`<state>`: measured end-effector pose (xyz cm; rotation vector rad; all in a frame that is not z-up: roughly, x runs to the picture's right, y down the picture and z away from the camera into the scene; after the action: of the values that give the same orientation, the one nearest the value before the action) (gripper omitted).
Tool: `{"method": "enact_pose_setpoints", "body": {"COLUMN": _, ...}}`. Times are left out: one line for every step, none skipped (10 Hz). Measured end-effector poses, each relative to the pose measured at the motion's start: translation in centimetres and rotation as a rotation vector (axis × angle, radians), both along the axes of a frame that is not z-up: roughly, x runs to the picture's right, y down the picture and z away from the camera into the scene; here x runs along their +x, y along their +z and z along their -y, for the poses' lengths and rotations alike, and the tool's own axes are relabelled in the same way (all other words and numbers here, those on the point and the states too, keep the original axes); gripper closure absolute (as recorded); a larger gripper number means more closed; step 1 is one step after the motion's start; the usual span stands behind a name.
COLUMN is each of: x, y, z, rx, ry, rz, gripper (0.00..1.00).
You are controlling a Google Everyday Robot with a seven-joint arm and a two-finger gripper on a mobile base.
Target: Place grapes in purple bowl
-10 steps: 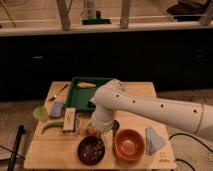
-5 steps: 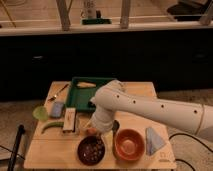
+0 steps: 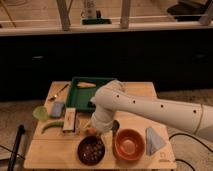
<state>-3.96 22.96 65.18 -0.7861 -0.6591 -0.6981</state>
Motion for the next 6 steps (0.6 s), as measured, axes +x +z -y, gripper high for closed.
{"method": "enact_pose_setpoints", "body": {"x": -0.01, "y": 0.0, "z": -0.07, "rx": -0.002, "ry": -0.003, "rz": 0.0, "gripper": 0.2}}
{"method": "enact_pose_setpoints", "body": {"x": -0.07, "y": -0.01, "z": -0.06, "rx": -0.003, "ry": -0.004, "rz": 0.001, "gripper": 0.2}}
{"method": "enact_pose_setpoints", "body": {"x": -0.07, "y": -0.02, "z": -0.07, "rx": -0.004, "ry": -0.004, "rz": 0.003, "gripper": 0.2}}
{"method": "enact_pose_setpoints", "body": {"x": -0.1, "y": -0.06, "z": -0.09, "rx": -0.005, "ry": -0.005, "rz": 0.005, "gripper": 0.2}}
{"method": "enact_pose_setpoints", "body": {"x": -0.07, "y": -0.08, "z": -0.11, "rx": -0.005, "ry": -0.005, "rz": 0.006, "gripper": 0.2}}
{"method": "enact_pose_setpoints", "body": {"x": -0.06, "y": -0.12, "z": -0.09, "rx": -0.005, "ry": -0.004, "rz": 0.008, "gripper": 0.2}}
